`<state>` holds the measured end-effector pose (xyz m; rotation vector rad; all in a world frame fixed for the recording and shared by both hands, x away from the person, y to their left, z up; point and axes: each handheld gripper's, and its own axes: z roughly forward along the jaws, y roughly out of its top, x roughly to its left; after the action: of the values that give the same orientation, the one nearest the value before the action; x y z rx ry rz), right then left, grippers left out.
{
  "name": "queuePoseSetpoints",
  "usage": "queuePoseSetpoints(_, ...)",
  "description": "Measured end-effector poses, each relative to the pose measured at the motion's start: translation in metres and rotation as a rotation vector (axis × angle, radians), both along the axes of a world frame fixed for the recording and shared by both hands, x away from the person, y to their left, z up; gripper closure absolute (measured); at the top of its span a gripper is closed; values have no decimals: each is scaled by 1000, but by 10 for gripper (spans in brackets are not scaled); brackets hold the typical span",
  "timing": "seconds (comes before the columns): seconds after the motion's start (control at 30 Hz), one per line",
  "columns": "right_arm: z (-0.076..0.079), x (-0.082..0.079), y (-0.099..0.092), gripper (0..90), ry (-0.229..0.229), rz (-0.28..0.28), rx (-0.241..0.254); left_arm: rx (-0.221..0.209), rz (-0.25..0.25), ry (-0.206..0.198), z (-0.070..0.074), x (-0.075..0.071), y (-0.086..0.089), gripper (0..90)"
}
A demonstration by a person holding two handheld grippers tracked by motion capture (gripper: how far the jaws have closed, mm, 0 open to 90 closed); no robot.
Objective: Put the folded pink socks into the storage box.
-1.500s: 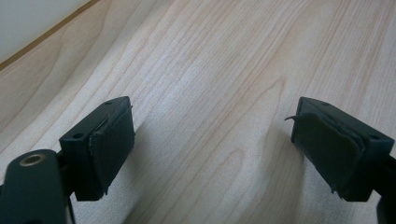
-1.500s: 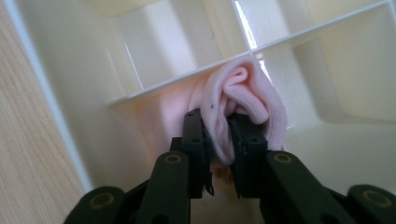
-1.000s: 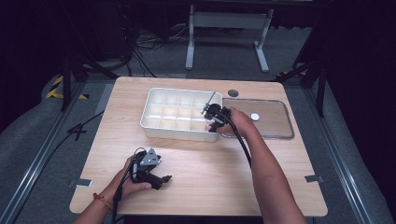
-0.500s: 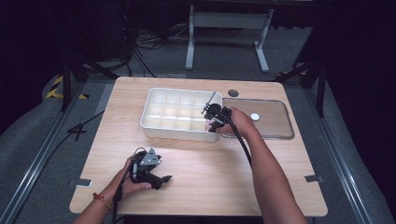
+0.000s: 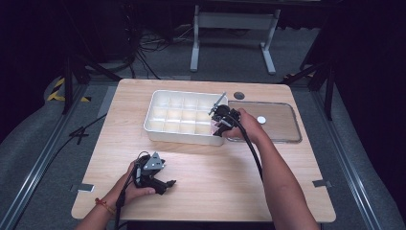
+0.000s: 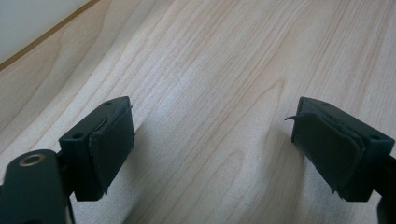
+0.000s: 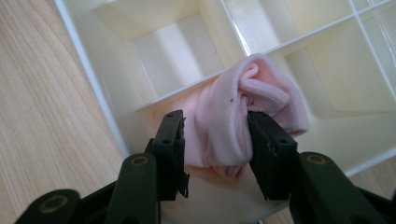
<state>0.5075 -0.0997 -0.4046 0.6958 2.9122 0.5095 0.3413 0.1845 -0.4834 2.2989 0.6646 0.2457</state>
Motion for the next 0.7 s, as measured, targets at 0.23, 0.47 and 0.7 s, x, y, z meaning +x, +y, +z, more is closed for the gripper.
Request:
queuePoseSetpoints(0.23, 9, -3, -4, 541, -27, -11, 66, 1, 0, 0, 0, 0, 0, 133)
queuePoseSetpoints(0.47, 15, -7, -9, 524, -50, -27, 85, 11, -7, 7, 1, 0, 0, 133)
queuePoseSetpoints(0.7, 24, -13, -12, 504, -90, -21, 115, 10, -6, 6, 1, 0, 0, 133)
